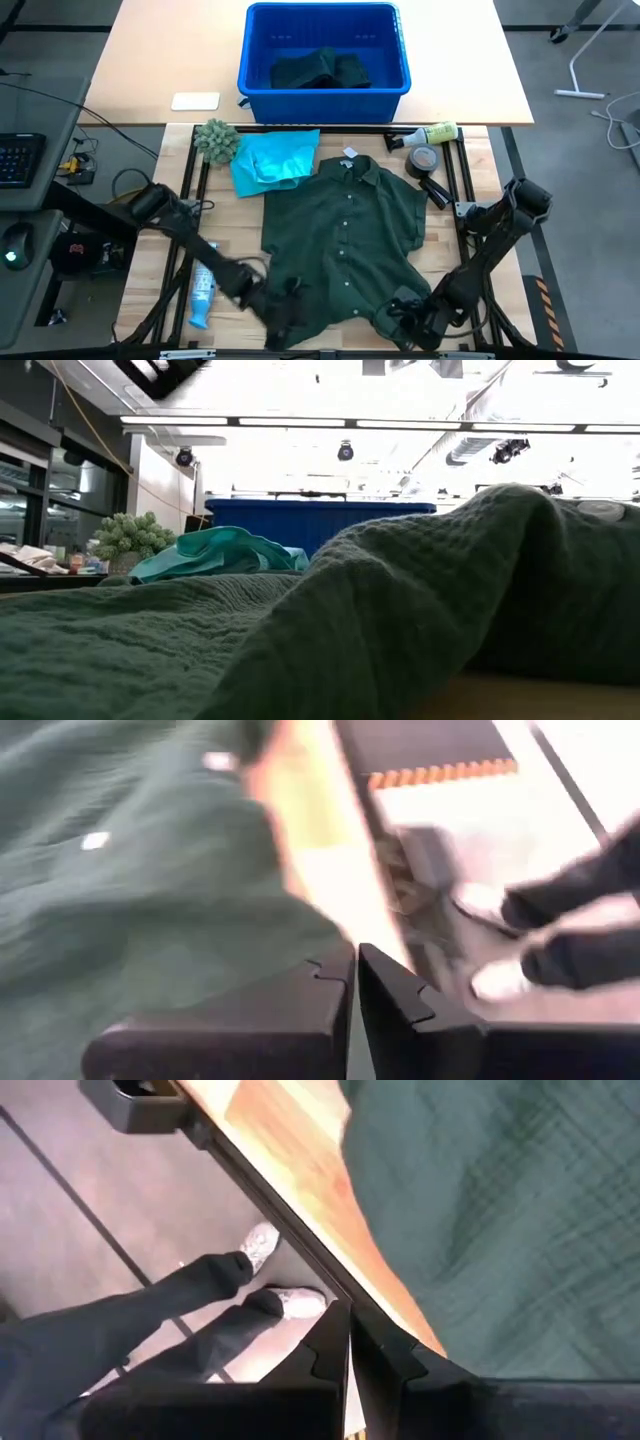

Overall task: Fold laundry
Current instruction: Fold the green polo shirt from the blue laundry bin

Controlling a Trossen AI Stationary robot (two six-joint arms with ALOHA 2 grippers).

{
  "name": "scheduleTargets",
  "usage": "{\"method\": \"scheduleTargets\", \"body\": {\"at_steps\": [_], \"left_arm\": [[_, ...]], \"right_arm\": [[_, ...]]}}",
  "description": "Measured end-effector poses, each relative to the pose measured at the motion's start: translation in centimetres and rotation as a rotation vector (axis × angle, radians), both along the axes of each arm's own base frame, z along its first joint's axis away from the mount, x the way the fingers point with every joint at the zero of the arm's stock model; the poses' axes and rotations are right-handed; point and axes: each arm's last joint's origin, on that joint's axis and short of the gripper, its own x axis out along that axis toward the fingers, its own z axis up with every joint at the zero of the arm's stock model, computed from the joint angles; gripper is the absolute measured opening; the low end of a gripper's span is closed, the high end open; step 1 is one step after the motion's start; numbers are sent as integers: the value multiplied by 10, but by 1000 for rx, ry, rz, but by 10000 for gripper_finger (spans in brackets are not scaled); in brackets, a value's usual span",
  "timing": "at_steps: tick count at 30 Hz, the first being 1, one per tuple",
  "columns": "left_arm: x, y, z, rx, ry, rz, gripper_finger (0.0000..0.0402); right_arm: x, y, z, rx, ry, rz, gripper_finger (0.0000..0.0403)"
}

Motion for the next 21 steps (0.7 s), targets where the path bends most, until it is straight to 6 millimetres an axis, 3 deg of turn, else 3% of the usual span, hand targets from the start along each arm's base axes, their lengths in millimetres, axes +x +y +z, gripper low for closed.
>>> {"method": "scheduleTargets", "body": {"at_steps": [5,12,16,21], "left_arm": [[-1,-5,5,-139,78,37,38],[-11,-13,3,-275,262,-1,139],[-28,-24,-2,-234,318,-3,184],[-38,-31,-24,-149,422,14,210]], "right_arm": [[4,-4,0,-21,-24,-17,7],[4,1,-3,-46,-68,62,59],[1,4,-6,-82,-86,141,88],[-2,7,-10,-126,-97,206,98]]}}
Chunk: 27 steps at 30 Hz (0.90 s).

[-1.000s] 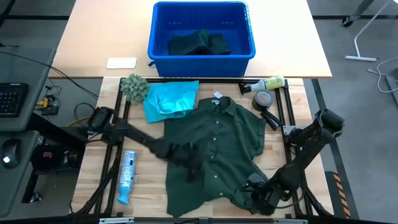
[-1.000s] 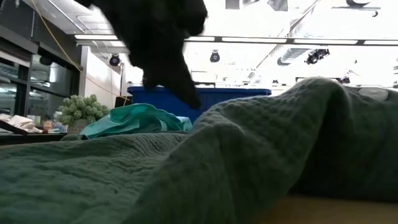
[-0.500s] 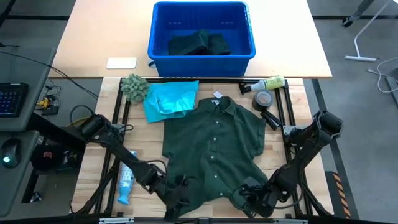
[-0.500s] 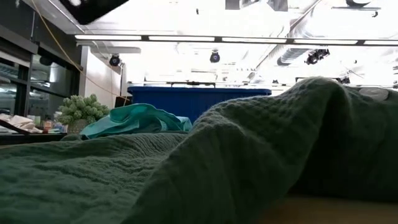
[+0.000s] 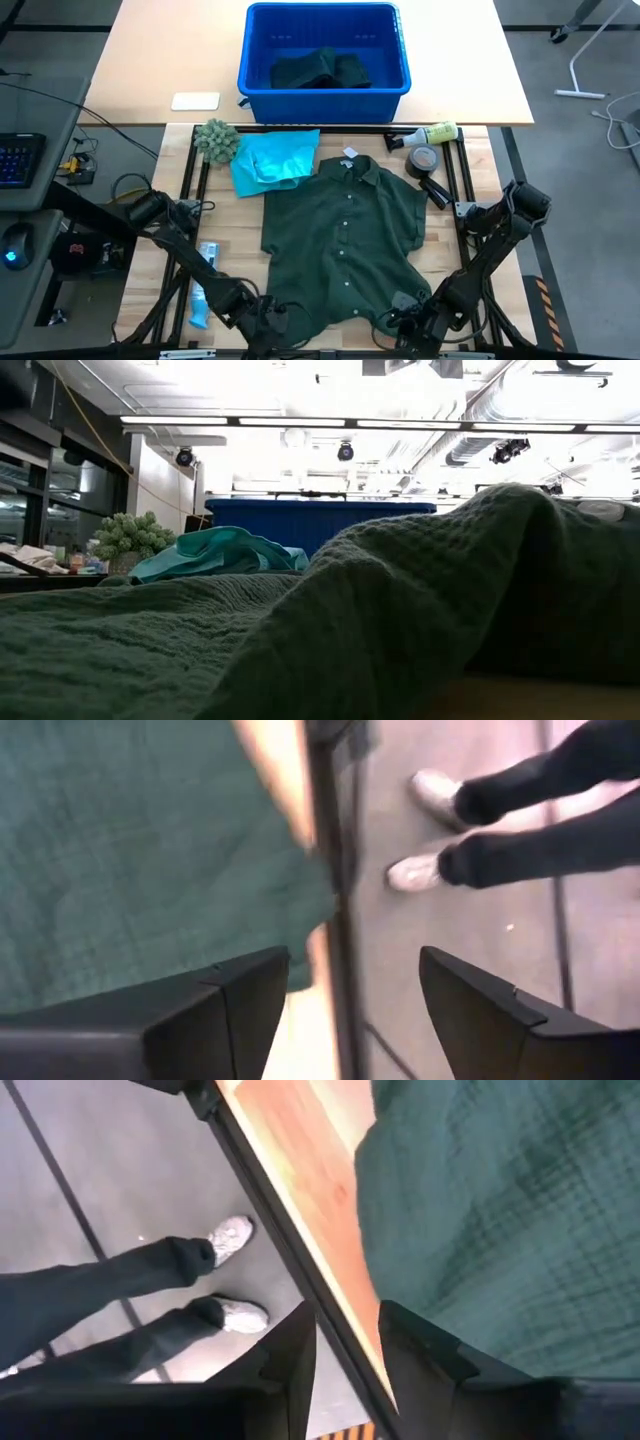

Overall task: Fold laundry
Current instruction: Fold the green polo shirt from the blue laundry bin

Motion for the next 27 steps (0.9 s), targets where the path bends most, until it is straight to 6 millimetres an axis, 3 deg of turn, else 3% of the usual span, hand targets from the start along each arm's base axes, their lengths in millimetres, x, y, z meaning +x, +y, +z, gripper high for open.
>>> {"method": "scheduleTargets", "body": {"at_steps": [10,14,17,21,27], "left_arm": [[10,-2,-45,80,74,65,214],[13,0,-48,58,126,86,206],[13,9,-45,112,225,176,152],[17,18,-42,153,259,183,24],[25,25,-41,152,249,187,4]], "right_arm": [[-4,-2,-3,-37,38,13,98],[-7,-2,3,15,87,16,98],[-14,4,13,42,131,-40,95],[-30,18,8,77,225,-66,91],[-46,35,-10,-1,201,29,97]]}}
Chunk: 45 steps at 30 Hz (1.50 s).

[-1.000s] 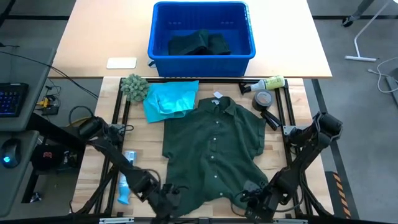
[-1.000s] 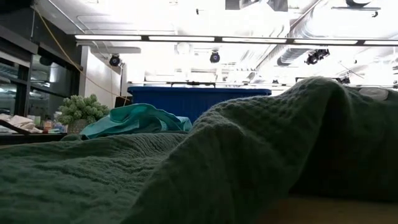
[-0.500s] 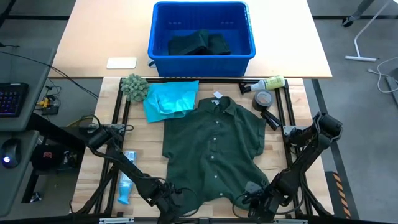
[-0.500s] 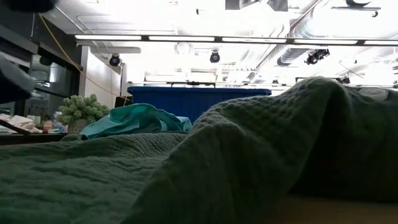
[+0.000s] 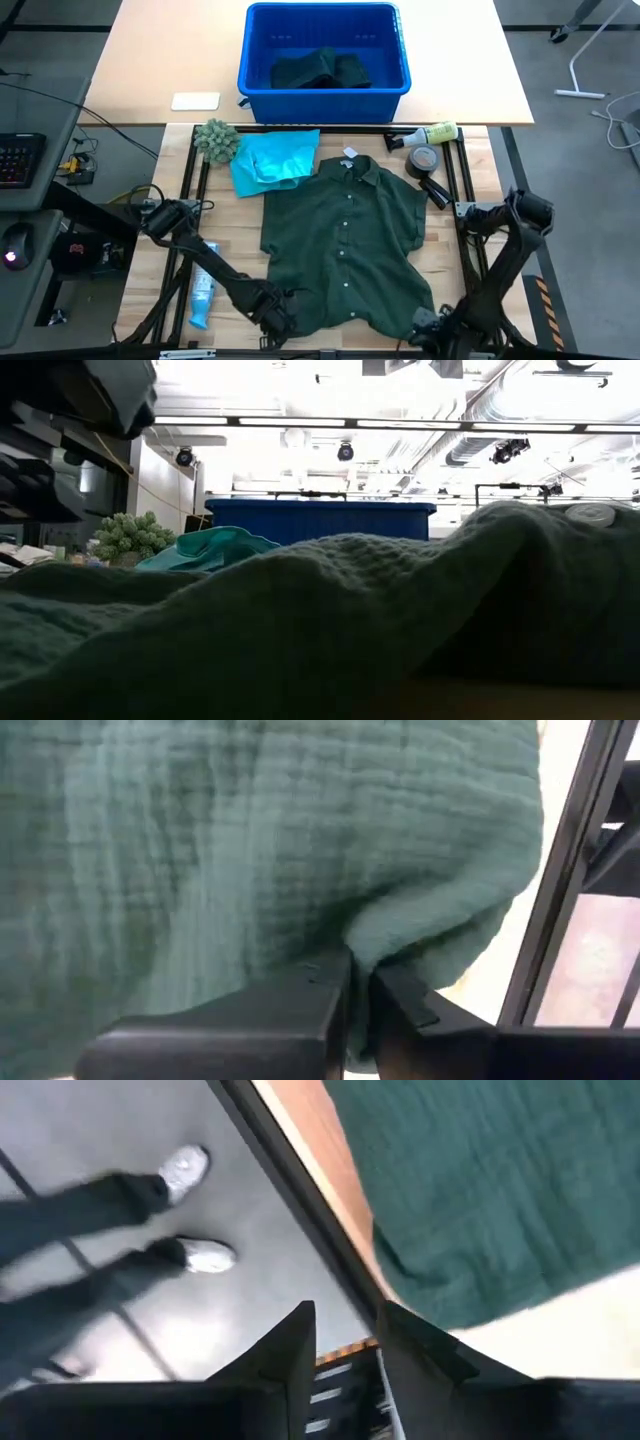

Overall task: Fold laundry
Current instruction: Fold the green polo shirt from the blue laundry bin

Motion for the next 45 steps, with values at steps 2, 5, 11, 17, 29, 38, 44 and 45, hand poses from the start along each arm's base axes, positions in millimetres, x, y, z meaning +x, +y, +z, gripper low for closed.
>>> {"method": "scheduleTargets", "body": {"at_steps": [2,5,11,17,29,38,44,45], "left_arm": [[1,2,0,-11,7,5,4],[2,3,0,-46,37,10,2],[3,3,1,-76,71,46,0],[3,3,1,-79,84,114,0],[4,2,4,-52,54,218,0],[13,-20,49,-127,2,78,0],[4,-7,84,-67,-14,44,0],[0,-3,89,-38,-17,46,0]], "right_arm": [[2,1,-7,-29,-17,77,106],[9,-1,-16,-70,-38,173,122],[24,-6,-33,-129,-37,317,152],[24,-5,-50,-141,31,397,158],[12,-4,-66,-195,172,388,26],[16,1,2,-59,32,404,1],[14,-15,44,13,-31,336,0],[13,-20,47,-2,-28,324,0]]}}
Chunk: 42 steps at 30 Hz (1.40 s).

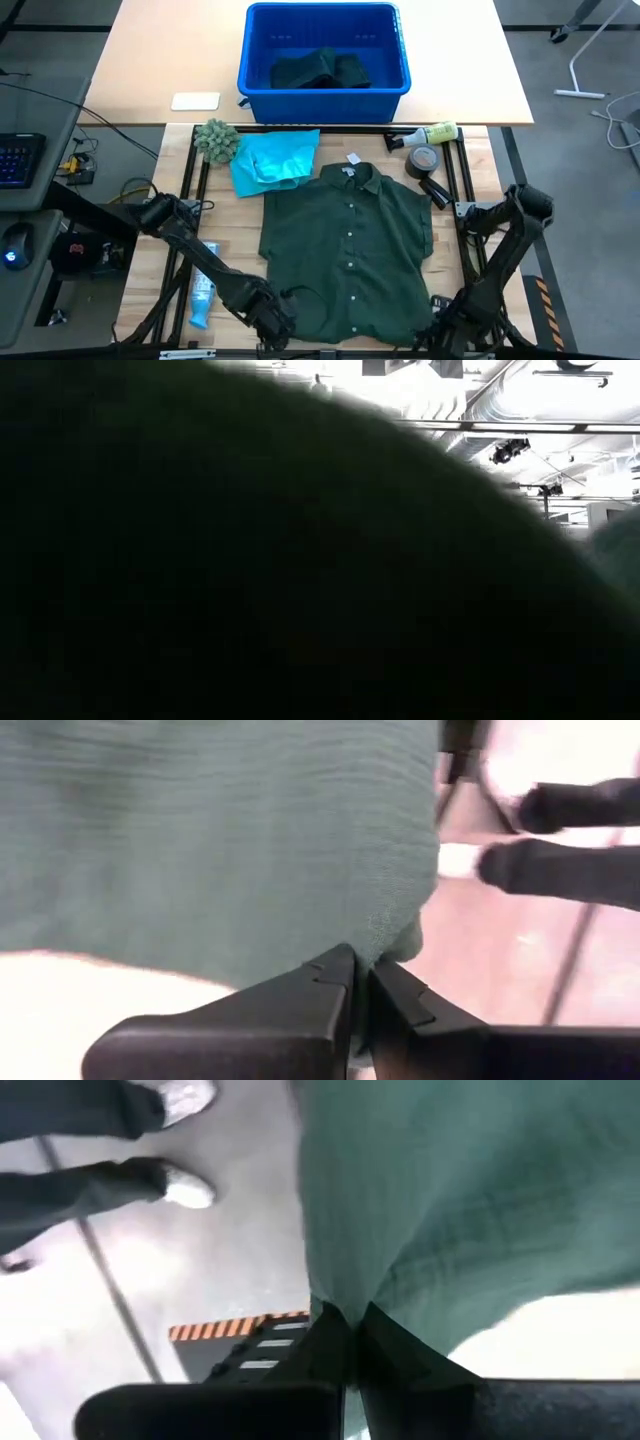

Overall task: Fold laundry
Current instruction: Fold the green polo shirt from the blue laundry bin

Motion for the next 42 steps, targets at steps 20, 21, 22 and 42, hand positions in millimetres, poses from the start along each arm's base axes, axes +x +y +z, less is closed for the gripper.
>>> {"method": "scheduleTargets", "body": {"at_steps": [20,21,22,42], "left_arm": [[-19,64,-1,82,225,-116,0],[-20,66,-7,91,243,-106,0],[-21,68,-12,99,258,-92,0],[-21,51,-40,-52,181,49,86]], "right_arm": [[10,-34,-19,62,179,-117,0],[9,-35,-23,58,187,-132,0],[8,-36,-27,47,191,-149,0],[1,-32,-38,19,97,-97,98]]}}
